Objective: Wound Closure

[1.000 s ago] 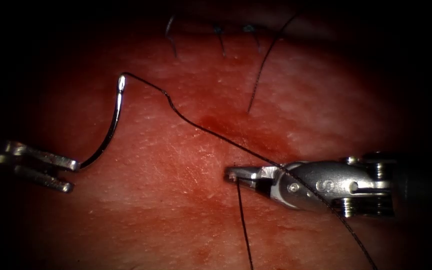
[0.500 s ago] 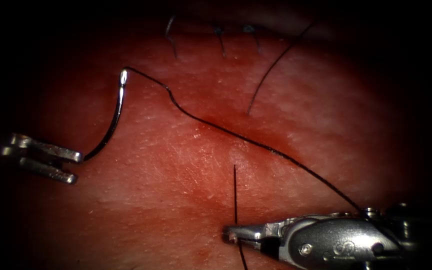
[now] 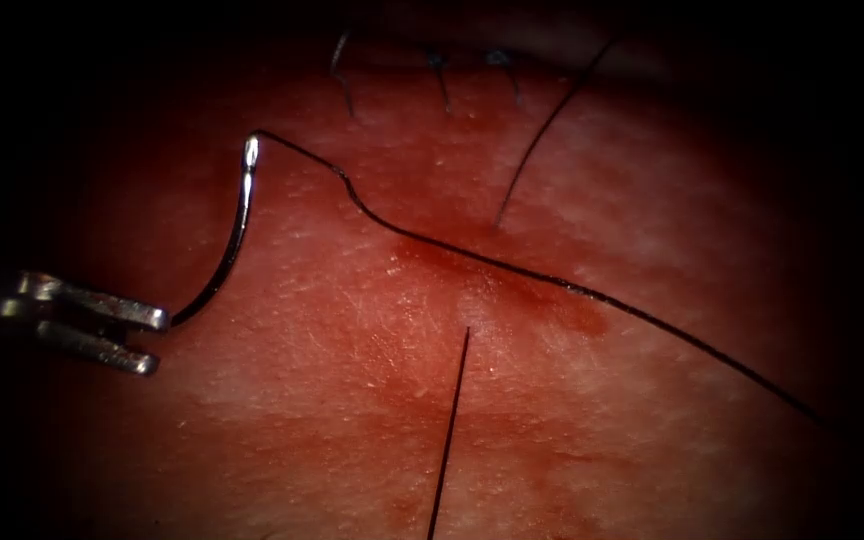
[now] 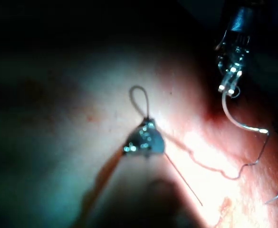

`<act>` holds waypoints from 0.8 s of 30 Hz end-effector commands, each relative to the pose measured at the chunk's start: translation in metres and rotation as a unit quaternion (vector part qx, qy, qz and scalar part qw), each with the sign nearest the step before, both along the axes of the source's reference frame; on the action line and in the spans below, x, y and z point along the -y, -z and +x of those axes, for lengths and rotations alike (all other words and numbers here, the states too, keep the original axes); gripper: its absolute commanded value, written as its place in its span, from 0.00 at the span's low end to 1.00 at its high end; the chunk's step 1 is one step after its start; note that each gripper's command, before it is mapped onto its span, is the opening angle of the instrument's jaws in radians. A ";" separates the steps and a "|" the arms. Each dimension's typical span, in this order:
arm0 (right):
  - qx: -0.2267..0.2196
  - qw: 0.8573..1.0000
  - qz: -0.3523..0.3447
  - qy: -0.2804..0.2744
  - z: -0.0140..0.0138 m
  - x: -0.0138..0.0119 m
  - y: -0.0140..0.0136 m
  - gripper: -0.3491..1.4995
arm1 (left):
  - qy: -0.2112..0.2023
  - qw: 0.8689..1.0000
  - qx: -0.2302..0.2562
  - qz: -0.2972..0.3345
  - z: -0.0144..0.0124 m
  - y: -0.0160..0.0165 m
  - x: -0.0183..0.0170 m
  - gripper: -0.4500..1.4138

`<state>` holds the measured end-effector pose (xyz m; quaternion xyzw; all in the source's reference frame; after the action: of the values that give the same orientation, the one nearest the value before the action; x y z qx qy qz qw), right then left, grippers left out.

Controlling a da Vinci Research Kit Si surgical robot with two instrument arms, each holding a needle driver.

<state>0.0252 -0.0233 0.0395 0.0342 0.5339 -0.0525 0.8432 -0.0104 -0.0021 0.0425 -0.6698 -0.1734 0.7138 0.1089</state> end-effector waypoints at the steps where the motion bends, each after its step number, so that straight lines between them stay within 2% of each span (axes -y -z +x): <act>1: -0.001 1.000 -0.002 -0.018 0.0000 -0.0016 -0.0021 0.82 | 0.000 1.000 0.001 -0.003 -0.0006 -0.0005 0.0000 0.00; 2: 0.000 1.000 -0.002 -0.027 -0.0003 -0.0026 -0.0030 0.88 | 0.001 1.000 0.002 -0.002 -0.0006 -0.0004 -0.0001 0.00; 4: 0.005 0.999 -0.005 -0.041 -0.0010 -0.0044 -0.0047 0.91 | 0.001 1.000 0.002 -0.002 -0.0006 -0.0004 -0.0001 0.00; 13: 0.034 0.997 -0.025 -0.065 -0.0019 -0.0089 -0.0097 0.92 | 0.003 1.000 0.003 -0.002 -0.0008 -0.0005 -0.0002 0.00; 19: 0.052 0.996 -0.041 -0.057 -0.0019 -0.0085 -0.0141 0.91 | 0.003 1.000 0.003 -0.003 -0.0008 -0.0008 -0.0002 0.00; 21: 0.058 0.996 -0.044 -0.047 -0.0013 -0.0079 -0.0160 0.91 | 0.003 1.000 0.002 -0.003 -0.0009 -0.0009 -0.0001 0.00; 24: 0.063 0.996 -0.046 -0.042 -0.0005 -0.0076 -0.0173 0.91 | 0.004 1.000 0.002 -0.004 -0.0009 -0.0009 0.0000 0.00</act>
<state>0.0240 -0.0157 0.0563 -0.0229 0.4782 -0.0392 0.8771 -0.0107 -0.0021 0.0429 -0.6717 -0.1684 0.7131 0.1093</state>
